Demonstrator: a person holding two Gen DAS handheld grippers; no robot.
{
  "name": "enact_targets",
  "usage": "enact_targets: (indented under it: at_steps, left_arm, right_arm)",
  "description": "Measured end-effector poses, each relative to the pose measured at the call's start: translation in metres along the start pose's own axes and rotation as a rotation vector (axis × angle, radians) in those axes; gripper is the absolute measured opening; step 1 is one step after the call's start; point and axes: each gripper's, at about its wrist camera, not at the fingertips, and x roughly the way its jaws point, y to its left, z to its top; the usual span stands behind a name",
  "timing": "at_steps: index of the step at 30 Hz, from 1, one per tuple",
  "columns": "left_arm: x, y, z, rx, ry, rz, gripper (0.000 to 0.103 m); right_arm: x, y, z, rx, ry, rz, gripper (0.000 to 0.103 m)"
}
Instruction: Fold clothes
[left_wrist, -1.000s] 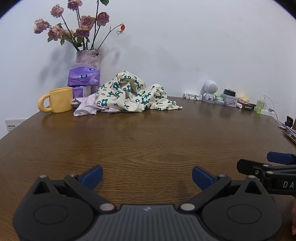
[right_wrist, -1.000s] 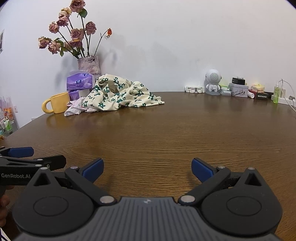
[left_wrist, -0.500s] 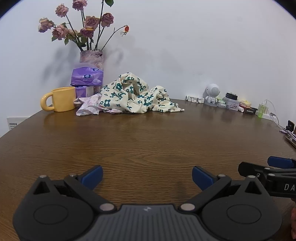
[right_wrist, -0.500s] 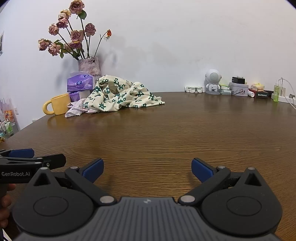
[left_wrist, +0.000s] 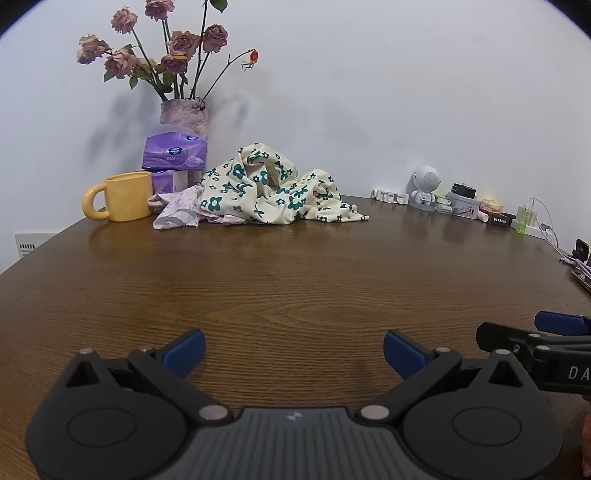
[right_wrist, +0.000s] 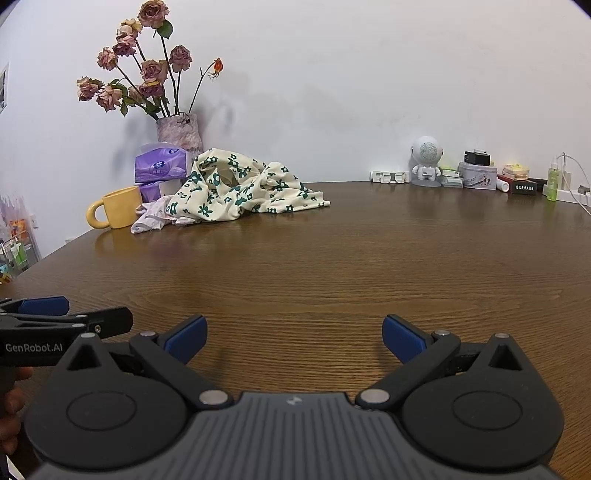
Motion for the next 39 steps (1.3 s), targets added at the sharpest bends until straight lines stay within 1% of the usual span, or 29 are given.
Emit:
enact_targets:
  at_steps: [39]
  left_arm:
    - [0.0008, -0.0016, -0.0004, 0.016, 0.001, 0.002, 0.103]
  right_arm:
    - [-0.0018, -0.0007, 0.0023, 0.004, 0.005, 0.007, 0.103]
